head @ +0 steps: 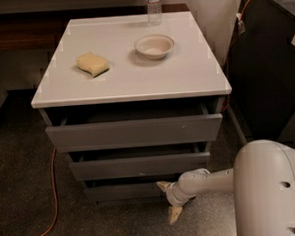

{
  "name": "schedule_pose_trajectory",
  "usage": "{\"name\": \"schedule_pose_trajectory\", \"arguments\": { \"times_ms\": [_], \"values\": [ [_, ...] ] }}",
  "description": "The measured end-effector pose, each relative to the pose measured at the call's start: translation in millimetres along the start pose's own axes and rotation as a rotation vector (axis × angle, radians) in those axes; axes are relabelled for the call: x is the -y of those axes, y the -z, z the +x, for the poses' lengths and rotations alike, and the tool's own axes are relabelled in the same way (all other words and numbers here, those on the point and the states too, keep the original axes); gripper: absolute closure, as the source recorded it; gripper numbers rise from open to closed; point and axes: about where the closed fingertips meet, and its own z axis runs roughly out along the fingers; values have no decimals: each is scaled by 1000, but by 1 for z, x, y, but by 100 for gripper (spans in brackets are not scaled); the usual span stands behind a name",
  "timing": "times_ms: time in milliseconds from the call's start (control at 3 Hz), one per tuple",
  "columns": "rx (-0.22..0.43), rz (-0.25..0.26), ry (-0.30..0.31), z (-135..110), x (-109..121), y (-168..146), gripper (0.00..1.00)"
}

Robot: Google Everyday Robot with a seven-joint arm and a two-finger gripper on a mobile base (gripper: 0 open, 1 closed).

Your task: Place sponge into bottom drawer

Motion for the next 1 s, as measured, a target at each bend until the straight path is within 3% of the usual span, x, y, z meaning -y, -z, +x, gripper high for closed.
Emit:
{"name": "schedule_pose_trajectory", "arguments": {
  "times_ms": [333,1000],
  "values": [
    [22,55,22,11,17,-43,0],
    [44,146,10,25,43,-89,0]
  ]
}}
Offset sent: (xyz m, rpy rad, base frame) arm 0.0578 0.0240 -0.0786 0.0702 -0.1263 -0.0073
